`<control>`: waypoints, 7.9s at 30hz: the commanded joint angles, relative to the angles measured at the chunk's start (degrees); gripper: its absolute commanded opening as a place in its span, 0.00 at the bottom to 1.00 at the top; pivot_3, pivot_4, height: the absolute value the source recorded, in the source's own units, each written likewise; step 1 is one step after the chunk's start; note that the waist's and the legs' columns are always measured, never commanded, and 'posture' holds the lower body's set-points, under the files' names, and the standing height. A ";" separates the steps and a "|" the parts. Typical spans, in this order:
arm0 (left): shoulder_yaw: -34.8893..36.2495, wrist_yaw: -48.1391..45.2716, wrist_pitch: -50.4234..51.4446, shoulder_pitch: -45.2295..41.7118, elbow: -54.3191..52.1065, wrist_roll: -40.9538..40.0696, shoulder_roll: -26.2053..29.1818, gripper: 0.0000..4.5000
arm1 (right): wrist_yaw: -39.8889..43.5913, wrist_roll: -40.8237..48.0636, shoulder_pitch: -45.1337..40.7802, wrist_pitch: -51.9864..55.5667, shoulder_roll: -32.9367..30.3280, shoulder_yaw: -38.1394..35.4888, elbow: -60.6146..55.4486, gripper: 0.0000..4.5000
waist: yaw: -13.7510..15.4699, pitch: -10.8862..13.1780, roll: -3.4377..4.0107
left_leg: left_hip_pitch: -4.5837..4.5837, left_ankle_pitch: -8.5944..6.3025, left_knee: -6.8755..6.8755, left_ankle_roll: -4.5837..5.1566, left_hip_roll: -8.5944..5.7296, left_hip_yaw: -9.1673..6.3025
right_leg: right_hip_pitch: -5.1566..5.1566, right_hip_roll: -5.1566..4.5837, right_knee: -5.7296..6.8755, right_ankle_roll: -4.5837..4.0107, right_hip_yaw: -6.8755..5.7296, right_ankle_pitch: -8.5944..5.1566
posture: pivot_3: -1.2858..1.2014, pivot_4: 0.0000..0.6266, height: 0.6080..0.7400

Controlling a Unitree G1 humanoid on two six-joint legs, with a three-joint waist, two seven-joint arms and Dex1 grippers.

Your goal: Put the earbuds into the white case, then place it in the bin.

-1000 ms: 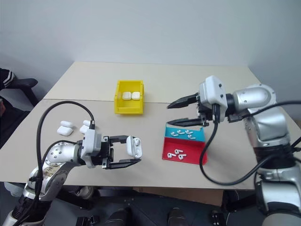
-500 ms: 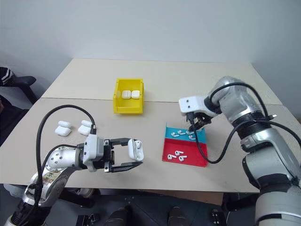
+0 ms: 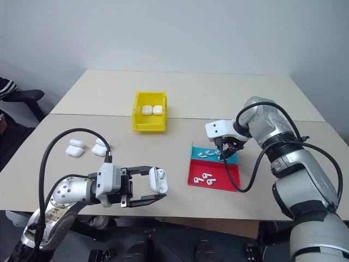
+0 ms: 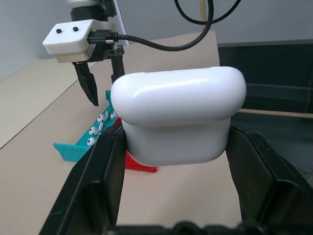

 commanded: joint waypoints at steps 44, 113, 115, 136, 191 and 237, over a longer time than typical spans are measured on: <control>0.05 0.57 -0.64 0.60 -2.68 0.30 0.95 0.62 | -4.44 -5.37 -3.35 -4.60 5.68 -2.51 15.13 0.36 | -0.21 0.00 0.01 | 0.04 -0.01 0.32 -0.02 0.00 -0.07 | 0.06 0.04 0.33 -0.01 0.01 0.01 | 0.52 0.24 1.00; -0.72 0.40 0.56 -21.23 11.97 -4.25 -11.70 0.62 | -41.45 79.98 33.09 54.99 3.94 -57.29 -76.10 0.23 | 0.26 -0.04 -0.05 | 0.54 0.02 0.50 0.05 -0.01 -0.15 | 0.86 0.05 0.10 0.00 0.03 0.05 | 0.52 0.24 1.00; -0.71 -0.01 0.81 -21.33 11.97 -4.70 -11.89 0.62 | -42.41 79.58 34.64 52.78 4.73 -55.51 -77.44 0.23 | 0.12 -0.03 -0.05 | 0.57 0.02 0.50 0.05 -0.01 -0.15 | 0.89 0.05 0.08 0.00 0.03 0.05 | 0.52 0.24 1.00; -0.92 0.28 1.49 -19.62 9.81 -4.73 -11.45 0.62 | -38.80 66.35 41.24 37.67 2.19 -41.79 -75.79 0.23 | 0.16 -0.03 -0.05 | 0.47 0.00 0.31 0.03 -0.01 -0.16 | 0.90 0.05 -0.39 0.00 0.01 0.05 | 0.52 0.24 1.00; -6.67 -2.56 -3.18 -24.79 19.87 5.36 -12.81 0.62 | -34.26 54.54 25.06 34.98 -5.64 -26.30 -72.37 0.01 | 0.51 -0.03 -0.06 | -0.05 0.00 0.25 0.06 -0.04 -0.17 | 0.57 0.05 -0.71 0.00 -0.01 0.06 | 0.52 0.24 1.00; 4.20 49.84 -7.29 -56.85 74.04 26.07 -27.31 0.62 | -40.25 53.12 36.27 32.65 -4.04 -40.84 -69.64 0.01 | 1.79 -0.01 -0.10 | -0.05 0.19 0.22 0.35 -0.12 -0.30 | 0.71 0.13 -0.68 0.33 0.00 0.17 | 0.52 0.24 1.00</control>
